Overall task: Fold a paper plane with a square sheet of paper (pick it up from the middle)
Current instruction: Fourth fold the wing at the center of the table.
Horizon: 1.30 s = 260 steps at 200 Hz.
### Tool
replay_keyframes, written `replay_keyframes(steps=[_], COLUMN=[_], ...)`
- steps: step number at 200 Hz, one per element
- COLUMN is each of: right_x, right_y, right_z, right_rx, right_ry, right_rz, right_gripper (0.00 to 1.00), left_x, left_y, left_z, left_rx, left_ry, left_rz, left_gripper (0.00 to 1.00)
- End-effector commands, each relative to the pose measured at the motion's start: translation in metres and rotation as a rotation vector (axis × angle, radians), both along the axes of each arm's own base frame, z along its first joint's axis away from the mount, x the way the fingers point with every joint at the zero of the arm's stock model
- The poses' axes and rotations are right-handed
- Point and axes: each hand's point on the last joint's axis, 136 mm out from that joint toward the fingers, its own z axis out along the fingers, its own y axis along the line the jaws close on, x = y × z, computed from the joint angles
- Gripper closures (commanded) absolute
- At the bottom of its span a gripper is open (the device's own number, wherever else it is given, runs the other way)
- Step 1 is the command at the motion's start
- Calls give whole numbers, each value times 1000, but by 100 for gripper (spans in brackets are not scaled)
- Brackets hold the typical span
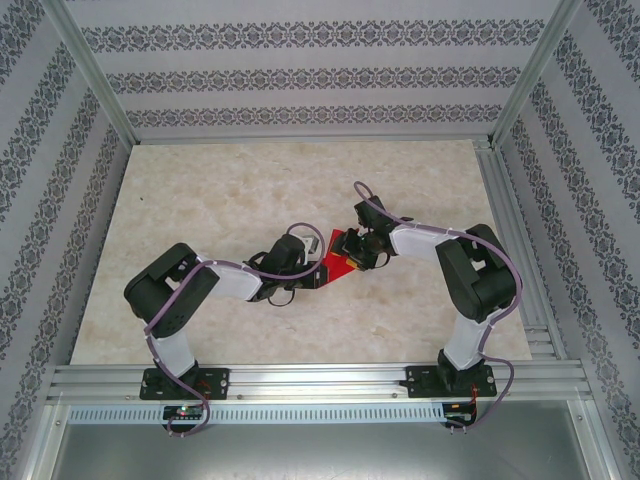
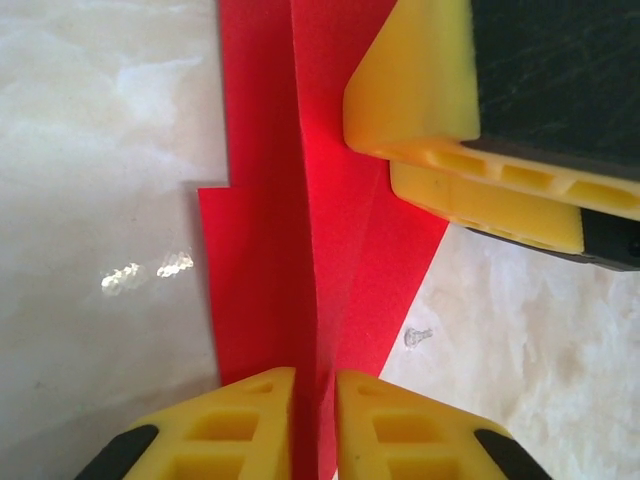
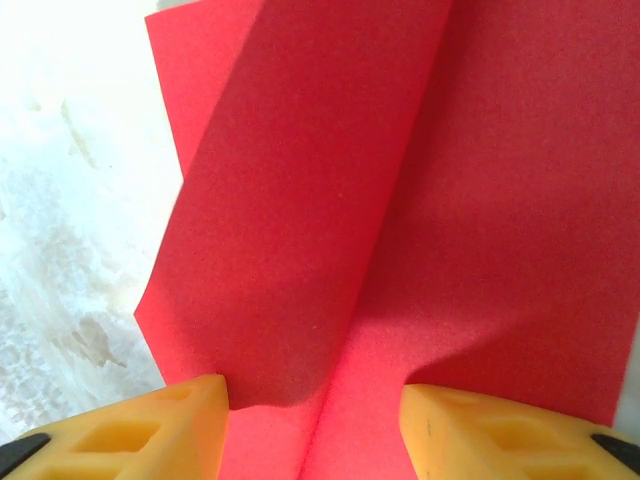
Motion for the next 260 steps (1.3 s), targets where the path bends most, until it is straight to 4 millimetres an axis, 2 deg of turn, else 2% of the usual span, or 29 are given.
replay_keyframes(steps=[1, 32, 64, 115, 145, 198, 260], right_x=[-46, -48, -48, -50, -51, -51, -51], right_y=[-67, -68, -67, -68, -67, -69, -71], right_z=[-75, -79, -80, -81, -82, -81, -81], right_rx=[-347, -349, -342, -342, -337, -338, -338], right_ry=[197, 212, 219, 226, 231, 230, 228], right_rz=[-64, -83, -96, -101, -98, -103, -109], right_gripper=[47, 46, 45, 43, 42, 42, 42], left_x=[1, 5, 3, 15, 21, 26, 28], left_y=[6, 19, -1, -22, -25, -13, -7], left_z=[17, 33, 46, 37, 32, 19, 13], left_rx=[-23, -10, -98, -105, -87, -6, 30], left_ry=[-6, -72, -92, -83, -85, -89, -89], left_rz=[35, 81, 3, -45, -41, -7, 8], left_gripper=[77, 73, 73, 74, 75, 77, 81])
